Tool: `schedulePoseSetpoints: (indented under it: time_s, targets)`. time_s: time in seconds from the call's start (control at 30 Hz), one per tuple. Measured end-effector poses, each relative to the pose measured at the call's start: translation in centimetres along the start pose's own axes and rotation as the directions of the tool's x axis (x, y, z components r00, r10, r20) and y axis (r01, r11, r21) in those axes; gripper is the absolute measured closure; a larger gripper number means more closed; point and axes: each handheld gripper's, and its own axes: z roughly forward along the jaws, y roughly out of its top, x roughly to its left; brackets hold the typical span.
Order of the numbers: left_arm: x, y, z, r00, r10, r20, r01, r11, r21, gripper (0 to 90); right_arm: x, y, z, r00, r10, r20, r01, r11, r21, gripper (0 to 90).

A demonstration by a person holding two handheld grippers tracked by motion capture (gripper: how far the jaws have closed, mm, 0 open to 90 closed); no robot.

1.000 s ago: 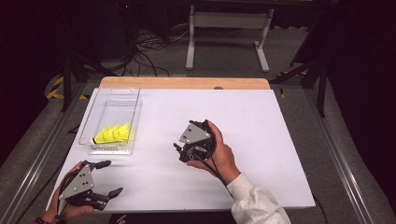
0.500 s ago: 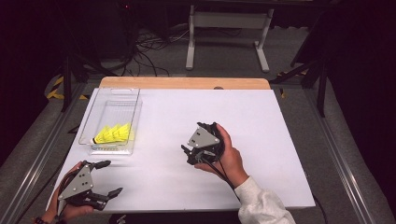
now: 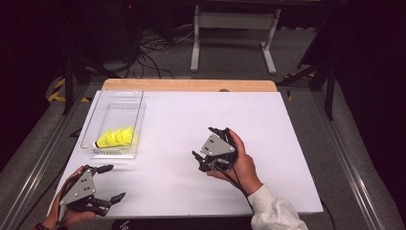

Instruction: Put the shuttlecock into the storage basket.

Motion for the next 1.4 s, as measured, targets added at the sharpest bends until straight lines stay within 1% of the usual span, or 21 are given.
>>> schedulePoseSetpoints:
  time_s: [0.47,0.9,1.07,1.13,1.23,1.33,1.4]
  targets:
    - [0.0,0.0,0.0,1.0000,0.000,-0.003,0.000,1.0000,-0.001,8.1,-0.1,-1.1,-1.5,0.9999,-0.010,0.013,0.010,1.000,0.004,14.0]
    - [0.0,0.1,0.0,1.0000,0.000,-0.005,0.000,1.0000,-0.001,8.1,-0.1,-2.3,-2.5,0.9998,-0.018,0.013,0.018,0.999,0.029,14.0]
    - [0.0,0.1,-0.1,1.0000,0.003,-0.006,-0.003,1.0000,-0.002,8.1,0.0,-2.8,-2.9,0.9998,-0.013,0.012,0.013,0.999,0.030,13.8]
    - [0.0,0.1,-0.1,1.0000,0.001,-0.007,-0.001,1.0000,-0.003,8.1,0.0,-3.0,-3.2,0.9998,-0.014,0.014,0.014,1.000,0.021,13.8]
    - [0.0,0.1,-0.1,1.0000,0.002,-0.007,-0.002,1.0000,-0.003,8.1,-0.1,-3.5,-3.7,0.9998,0.000,0.019,0.000,1.000,0.012,13.8]
    - [0.0,0.1,-0.1,1.0000,0.003,-0.007,-0.003,1.0000,-0.002,8.1,-0.2,-3.8,-4.0,0.9998,0.002,0.020,-0.003,1.000,0.013,13.6]
    - [0.0,0.1,-0.1,1.0000,0.003,-0.007,-0.003,1.0000,-0.002,8.1,-0.3,-4.1,-4.3,0.9996,0.015,0.023,-0.015,1.000,0.009,12.7]
